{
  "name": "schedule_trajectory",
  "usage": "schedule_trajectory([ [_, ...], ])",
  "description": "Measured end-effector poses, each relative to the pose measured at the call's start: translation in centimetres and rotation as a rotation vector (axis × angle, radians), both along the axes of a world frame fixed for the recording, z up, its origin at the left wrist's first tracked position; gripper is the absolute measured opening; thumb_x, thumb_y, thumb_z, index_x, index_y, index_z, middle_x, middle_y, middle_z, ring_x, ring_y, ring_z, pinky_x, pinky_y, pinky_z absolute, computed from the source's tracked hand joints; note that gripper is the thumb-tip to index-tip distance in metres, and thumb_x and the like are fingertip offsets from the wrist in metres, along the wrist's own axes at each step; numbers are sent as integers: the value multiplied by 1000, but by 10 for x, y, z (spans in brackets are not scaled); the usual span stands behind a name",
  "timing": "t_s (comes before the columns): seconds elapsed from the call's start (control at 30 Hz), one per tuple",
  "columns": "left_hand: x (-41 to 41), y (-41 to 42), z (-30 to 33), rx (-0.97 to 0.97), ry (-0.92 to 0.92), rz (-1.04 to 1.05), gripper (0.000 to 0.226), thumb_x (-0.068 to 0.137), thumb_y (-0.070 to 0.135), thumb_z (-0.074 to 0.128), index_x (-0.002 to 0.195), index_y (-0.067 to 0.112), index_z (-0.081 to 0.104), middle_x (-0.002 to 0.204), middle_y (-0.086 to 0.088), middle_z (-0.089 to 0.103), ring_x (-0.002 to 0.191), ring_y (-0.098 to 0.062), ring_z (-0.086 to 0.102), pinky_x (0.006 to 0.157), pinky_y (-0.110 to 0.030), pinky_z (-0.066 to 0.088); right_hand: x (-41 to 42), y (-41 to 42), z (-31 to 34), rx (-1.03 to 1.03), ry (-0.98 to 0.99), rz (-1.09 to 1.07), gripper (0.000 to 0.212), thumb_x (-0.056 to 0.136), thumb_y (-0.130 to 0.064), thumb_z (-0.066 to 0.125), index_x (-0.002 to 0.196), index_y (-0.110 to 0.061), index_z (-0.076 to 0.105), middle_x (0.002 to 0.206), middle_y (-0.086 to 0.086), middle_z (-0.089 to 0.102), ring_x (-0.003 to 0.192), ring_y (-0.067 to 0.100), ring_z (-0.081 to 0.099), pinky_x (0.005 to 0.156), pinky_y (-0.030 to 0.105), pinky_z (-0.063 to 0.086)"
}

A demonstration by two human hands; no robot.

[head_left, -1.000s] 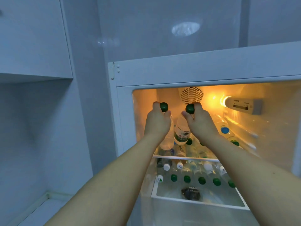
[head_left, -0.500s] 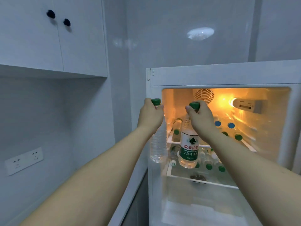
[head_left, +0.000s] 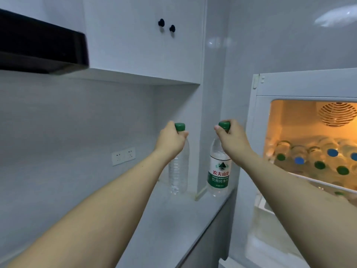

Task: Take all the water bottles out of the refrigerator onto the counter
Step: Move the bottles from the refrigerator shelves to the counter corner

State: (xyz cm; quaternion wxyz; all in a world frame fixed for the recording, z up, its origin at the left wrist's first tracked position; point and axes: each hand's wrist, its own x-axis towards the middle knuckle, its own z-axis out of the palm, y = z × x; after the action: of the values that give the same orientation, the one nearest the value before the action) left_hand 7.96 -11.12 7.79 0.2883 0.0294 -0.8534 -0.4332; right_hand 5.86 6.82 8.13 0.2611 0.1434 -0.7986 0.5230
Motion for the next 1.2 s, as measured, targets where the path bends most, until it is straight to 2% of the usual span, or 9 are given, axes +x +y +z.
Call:
schedule_trajectory([
  [0.1,18,-40,-7,-10,-41,128,29,95,33,58,112,11,51,108,-4,59,93,-25,55,74,-31,42,-1,-41,-9,74,-24,106,32,98,-32,53,123,-13,48,106,2,54,94,20,52,80,31,41],
  [0.23,52,-92,-24,-22,-108,306,23,94,34,59,102,16,48,104,-2,57,92,-25,55,76,-33,45,6,-100,-31,131,-59,267,31,97,-32,54,121,-13,48,99,0,53,91,20,52,78,29,38],
  [0.43,128,-156,-45,-6,-193,522,28,94,34,58,108,11,49,105,-6,57,97,-31,58,84,-40,51,45,-187,-57,172,-103,514,29,96,-32,55,119,-16,48,101,0,55,92,20,53,78,28,37],
  [0.63,230,-219,-37,-8,-200,720,27,95,31,57,108,8,48,105,-8,55,86,-28,52,70,-31,40,121,-271,-49,209,-69,726,33,96,-32,57,121,-13,48,105,2,55,94,20,52,79,27,36],
  [0.73,288,-247,-29,-3,-197,812,27,96,28,57,108,7,47,112,-14,57,89,-30,52,71,-30,38,167,-309,-39,219,-57,809,34,96,-32,57,121,-12,48,105,2,54,95,21,53,79,28,37],
  [0.87,368,-280,-21,21,-193,900,29,96,24,57,113,4,47,119,-17,56,103,-36,57,73,-30,40,233,-361,-27,226,-102,956,32,94,-31,60,117,-12,49,108,5,58,91,23,64,77,32,46],
  [0.97,439,-307,-14,24,-189,966,29,95,25,58,113,5,47,117,-15,55,93,-31,54,69,-29,39,292,-400,-17,265,-96,1051,33,93,-31,61,117,-12,49,104,3,56,86,19,57,71,29,42],
  [1.03,483,-324,-11,10,-193,1002,27,95,25,58,111,6,48,115,-12,55,88,-27,51,64,-29,37,328,-423,-13,232,-124,1114,30,93,-30,62,114,-12,49,100,3,57,86,20,61,69,28,43],
  [1.2,582,-362,-9,-37,-197,1077,30,95,26,59,113,5,49,114,-14,56,90,-28,52,71,-30,39,415,-477,-15,166,-181,1185,32,92,-30,64,114,-12,51,106,2,56,90,19,61,60,24,40],
])
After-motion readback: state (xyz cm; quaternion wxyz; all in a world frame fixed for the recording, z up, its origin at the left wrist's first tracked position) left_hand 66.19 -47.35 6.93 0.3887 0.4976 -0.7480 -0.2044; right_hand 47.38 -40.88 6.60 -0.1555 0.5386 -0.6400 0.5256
